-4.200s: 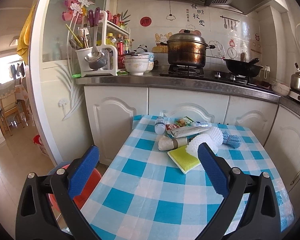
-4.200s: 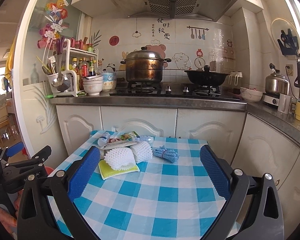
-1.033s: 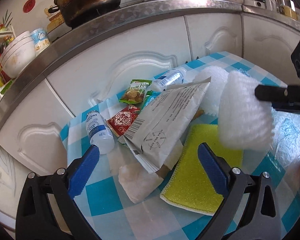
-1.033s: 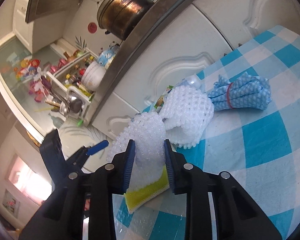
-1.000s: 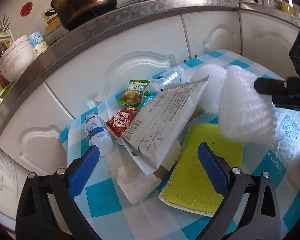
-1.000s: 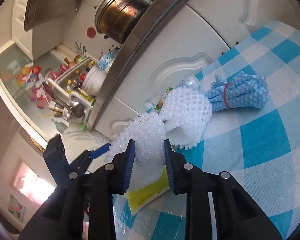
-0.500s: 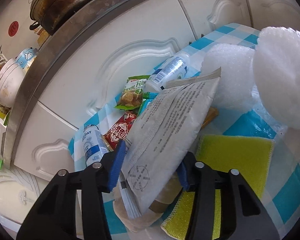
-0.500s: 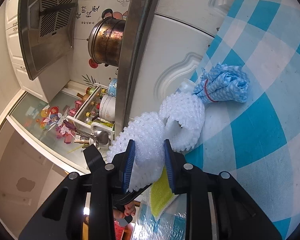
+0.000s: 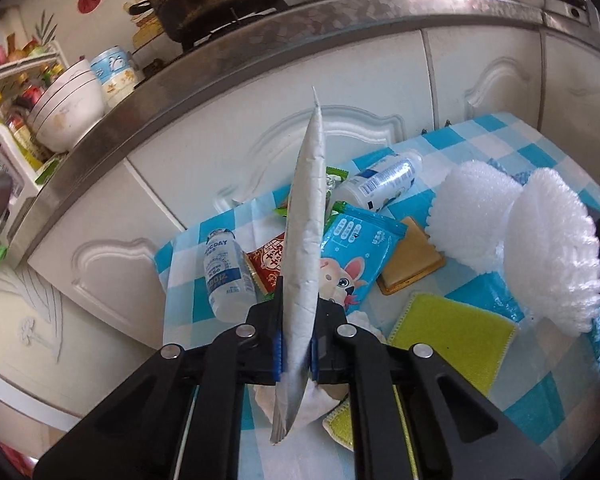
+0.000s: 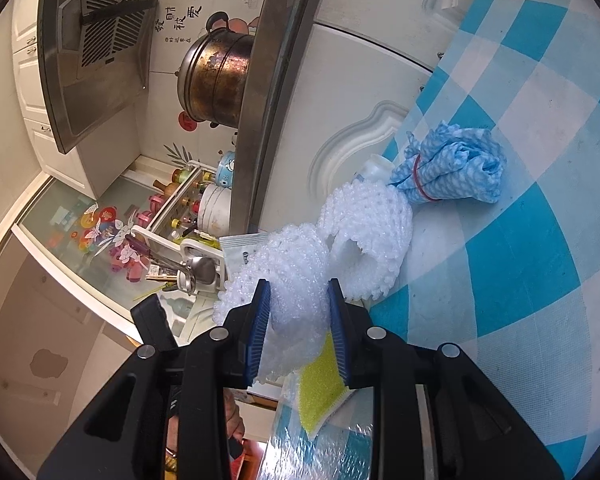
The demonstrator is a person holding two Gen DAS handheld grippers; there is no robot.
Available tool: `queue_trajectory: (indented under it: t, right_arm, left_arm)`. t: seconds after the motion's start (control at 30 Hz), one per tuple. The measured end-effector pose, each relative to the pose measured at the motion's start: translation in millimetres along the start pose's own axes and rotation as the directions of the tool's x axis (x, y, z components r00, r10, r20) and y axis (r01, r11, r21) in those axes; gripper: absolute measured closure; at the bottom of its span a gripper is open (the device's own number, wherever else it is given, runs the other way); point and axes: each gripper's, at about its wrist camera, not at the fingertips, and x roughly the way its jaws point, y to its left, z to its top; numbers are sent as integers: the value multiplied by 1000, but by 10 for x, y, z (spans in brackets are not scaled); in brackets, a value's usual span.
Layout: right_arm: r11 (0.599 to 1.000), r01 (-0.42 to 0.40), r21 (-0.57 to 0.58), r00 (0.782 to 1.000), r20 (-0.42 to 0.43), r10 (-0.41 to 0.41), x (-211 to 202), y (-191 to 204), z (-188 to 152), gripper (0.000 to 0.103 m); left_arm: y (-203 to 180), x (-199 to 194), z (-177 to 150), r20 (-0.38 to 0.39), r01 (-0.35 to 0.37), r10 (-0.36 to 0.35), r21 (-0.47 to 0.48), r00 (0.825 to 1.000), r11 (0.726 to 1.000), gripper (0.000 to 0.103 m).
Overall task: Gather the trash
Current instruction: 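Lift both held items and carry them over the pink bucket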
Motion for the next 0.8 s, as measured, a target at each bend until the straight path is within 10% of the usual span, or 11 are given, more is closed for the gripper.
queue_trajectory:
  t: [0.8]
  right_arm:
    - [917, 131, -377, 983, -72, -170, 268, 613, -361, 72]
  left_arm:
    - [1191, -1205, -1740, 23, 9, 1, -428, 1000, 904, 93]
